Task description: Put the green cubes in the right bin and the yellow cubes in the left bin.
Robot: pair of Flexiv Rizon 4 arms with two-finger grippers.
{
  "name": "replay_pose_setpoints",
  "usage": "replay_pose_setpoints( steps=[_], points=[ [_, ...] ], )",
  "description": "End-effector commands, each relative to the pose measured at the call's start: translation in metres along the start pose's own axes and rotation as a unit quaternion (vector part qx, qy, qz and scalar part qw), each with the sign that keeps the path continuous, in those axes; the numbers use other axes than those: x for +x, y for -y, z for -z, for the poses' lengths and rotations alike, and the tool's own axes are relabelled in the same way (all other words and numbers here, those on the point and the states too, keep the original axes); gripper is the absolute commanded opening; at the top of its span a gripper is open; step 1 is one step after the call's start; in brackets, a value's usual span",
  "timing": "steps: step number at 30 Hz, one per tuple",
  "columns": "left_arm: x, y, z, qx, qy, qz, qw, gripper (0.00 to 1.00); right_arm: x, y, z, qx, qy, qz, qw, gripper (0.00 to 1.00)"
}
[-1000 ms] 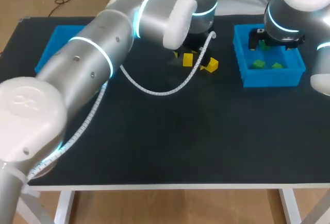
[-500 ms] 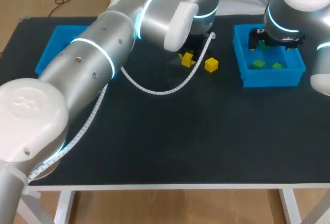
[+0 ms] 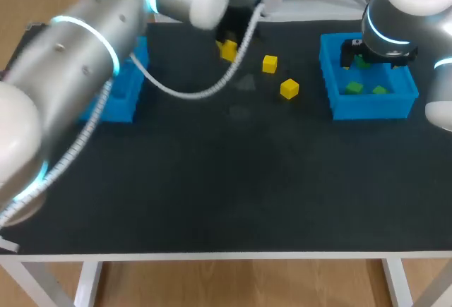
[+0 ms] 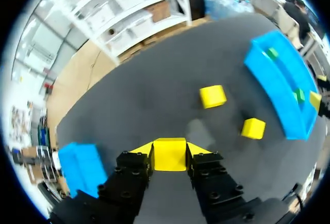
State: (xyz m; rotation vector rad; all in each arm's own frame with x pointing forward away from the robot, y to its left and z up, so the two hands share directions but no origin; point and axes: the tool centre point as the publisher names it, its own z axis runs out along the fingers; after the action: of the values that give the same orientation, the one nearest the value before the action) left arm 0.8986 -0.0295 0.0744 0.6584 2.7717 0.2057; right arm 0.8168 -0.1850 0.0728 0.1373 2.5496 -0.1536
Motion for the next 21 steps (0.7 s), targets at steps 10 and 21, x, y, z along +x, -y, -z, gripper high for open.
replay_pose_setpoints(
  steps=[10,21],
  points=[
    [0.139,-0.152,0.038,-0.047,0.049,0.131,0.989,0.0,0.003,0.001,0.001,0.0,0.005,-0.001,1.0,1.0],
    [0.194,-0.185,0.007,-0.054,0.005,0.183,0.982,0.0,0.003,0.001,0.001,0.0,0.005,-0.001,1.0,1.0]
  ],
)
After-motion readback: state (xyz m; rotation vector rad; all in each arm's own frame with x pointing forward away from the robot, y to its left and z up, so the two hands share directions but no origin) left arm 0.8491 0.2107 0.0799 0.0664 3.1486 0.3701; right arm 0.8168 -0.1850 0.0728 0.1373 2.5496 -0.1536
